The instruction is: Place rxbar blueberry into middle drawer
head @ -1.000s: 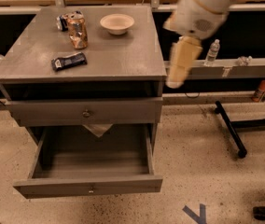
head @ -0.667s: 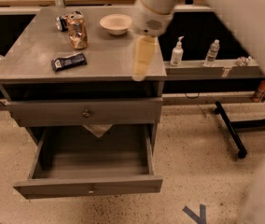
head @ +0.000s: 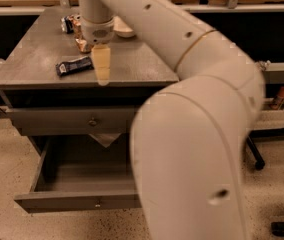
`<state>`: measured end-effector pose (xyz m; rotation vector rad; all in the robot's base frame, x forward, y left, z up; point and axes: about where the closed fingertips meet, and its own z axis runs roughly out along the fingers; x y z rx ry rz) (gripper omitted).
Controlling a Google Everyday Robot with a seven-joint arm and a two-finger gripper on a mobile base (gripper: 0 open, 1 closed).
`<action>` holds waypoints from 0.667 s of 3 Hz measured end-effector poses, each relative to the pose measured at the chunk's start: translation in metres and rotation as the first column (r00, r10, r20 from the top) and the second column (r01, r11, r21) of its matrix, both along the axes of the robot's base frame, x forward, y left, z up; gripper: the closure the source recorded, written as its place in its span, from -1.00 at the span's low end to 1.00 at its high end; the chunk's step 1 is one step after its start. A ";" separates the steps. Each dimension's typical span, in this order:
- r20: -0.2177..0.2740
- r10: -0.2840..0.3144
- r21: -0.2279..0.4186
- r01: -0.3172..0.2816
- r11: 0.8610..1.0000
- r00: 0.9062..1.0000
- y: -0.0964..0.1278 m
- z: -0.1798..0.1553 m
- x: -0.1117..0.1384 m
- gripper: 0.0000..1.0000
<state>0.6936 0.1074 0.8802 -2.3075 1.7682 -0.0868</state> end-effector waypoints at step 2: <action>-0.005 0.110 -0.060 -0.111 0.992 0.994 0.079 -0.027 0.033 -1.00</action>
Offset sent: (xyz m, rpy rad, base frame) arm 0.0469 0.1033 -0.0260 -0.1242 0.0700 0.1635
